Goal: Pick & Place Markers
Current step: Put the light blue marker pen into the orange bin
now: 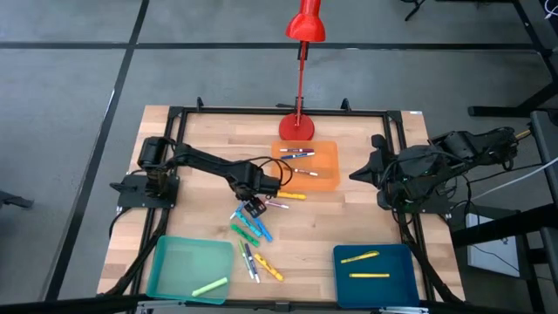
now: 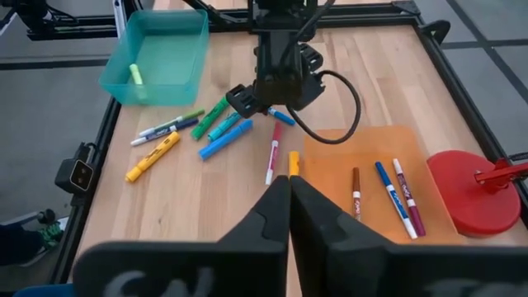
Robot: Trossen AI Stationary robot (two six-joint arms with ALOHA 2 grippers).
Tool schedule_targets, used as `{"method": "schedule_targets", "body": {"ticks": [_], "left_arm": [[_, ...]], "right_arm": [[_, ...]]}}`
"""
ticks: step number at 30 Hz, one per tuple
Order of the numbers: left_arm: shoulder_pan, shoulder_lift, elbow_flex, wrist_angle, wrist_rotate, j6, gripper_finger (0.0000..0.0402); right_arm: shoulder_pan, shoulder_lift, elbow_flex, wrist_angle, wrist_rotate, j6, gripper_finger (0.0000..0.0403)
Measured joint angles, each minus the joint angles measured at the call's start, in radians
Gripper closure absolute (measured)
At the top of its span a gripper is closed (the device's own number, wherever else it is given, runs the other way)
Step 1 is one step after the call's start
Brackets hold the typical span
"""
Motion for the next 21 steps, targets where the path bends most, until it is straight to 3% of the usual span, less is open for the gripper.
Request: {"method": "schedule_targets", "body": {"ticks": [5, 13, 21], "left_arm": [[0.014, -0.002, 0.0, 0.004, -0.014, 0.008, 0.0146], [0.032, -0.002, 0.0, 0.008, -0.011, 0.013, 0.0146], [0.042, -0.012, 0.0, -0.003, 0.055, -0.016, 0.0146]], "right_arm": [[0.0, 0.0, 0.0, 0.001, 0.0, 0.003, 0.0383], [0.0, 0.0, 0.0, 0.014, 0.0, -0.002, 0.0399], [0.0, 0.0, 0.0, 0.016, 0.0, 0.001, 0.0383]]}}
